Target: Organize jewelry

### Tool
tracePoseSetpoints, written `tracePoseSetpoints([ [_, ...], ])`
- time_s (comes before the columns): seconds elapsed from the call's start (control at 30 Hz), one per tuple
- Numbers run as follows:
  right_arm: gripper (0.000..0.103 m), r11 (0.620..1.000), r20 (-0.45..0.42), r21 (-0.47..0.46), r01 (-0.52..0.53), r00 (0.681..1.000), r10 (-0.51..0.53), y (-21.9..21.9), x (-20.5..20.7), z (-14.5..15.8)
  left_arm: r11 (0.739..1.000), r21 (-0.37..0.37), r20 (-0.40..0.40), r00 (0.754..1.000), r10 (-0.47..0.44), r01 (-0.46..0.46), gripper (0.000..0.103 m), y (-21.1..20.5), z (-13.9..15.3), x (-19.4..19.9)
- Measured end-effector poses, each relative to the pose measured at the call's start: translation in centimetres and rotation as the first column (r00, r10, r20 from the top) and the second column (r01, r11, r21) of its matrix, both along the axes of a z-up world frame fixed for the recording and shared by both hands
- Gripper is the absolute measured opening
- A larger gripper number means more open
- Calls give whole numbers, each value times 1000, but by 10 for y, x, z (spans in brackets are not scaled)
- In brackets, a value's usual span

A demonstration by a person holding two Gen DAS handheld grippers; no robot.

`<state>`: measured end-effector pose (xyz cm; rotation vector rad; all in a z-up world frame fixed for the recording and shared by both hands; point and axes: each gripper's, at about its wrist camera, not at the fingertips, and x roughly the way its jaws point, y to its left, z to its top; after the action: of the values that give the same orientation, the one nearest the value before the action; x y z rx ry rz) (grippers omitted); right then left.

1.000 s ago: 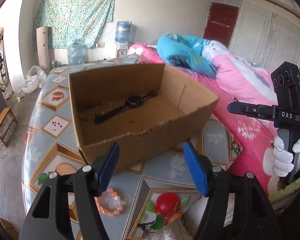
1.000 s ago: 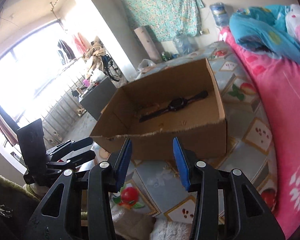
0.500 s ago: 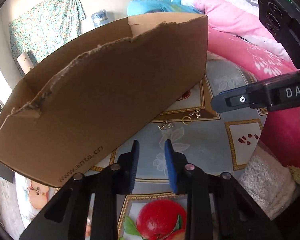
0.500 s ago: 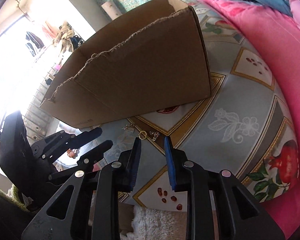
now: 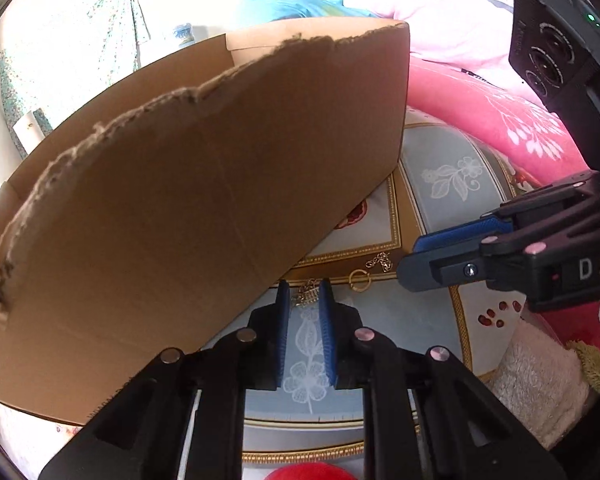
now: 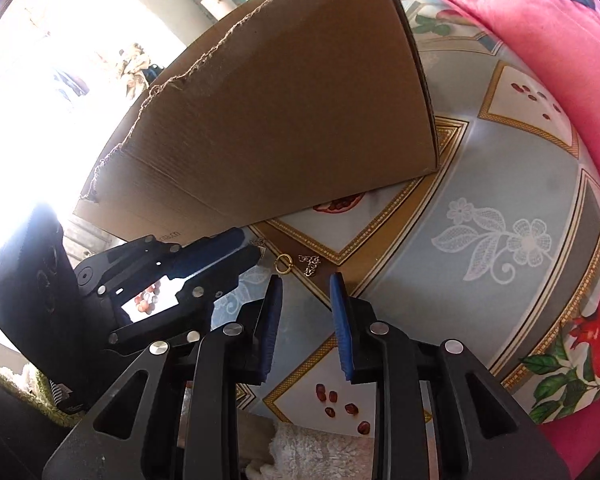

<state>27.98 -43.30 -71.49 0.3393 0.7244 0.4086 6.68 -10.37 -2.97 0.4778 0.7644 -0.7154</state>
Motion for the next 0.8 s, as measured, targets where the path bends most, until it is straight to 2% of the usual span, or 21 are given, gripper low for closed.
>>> tracePoseSetpoints([
  [0.1, 25, 1000, 4, -11, -4, 1000, 4, 0, 3, 0, 1000, -19, -28, 1000, 0, 0, 12, 3, 0, 3],
  [0.17, 25, 1000, 3, -9, -5, 1000, 6, 1, -1, 2, 1000, -28, -42, 999, 6, -7, 4, 5, 0, 5],
  [0.43, 25, 1000, 2, -20, -6, 1000, 6, 8, -2, 4, 996, -71, -109, 993, 37, -45, 3, 23, 3, 1],
  [0.67, 25, 1000, 7, -29, -5, 1000, 5, 16, -3, 6, 981, -177, -132, 990, 50, -74, 3, 48, 23, -13],
  [0.8, 25, 999, 12, -34, -5, 1000, 5, 22, -4, 6, 979, -181, -148, 987, 68, -95, 3, 56, 21, -15],
])
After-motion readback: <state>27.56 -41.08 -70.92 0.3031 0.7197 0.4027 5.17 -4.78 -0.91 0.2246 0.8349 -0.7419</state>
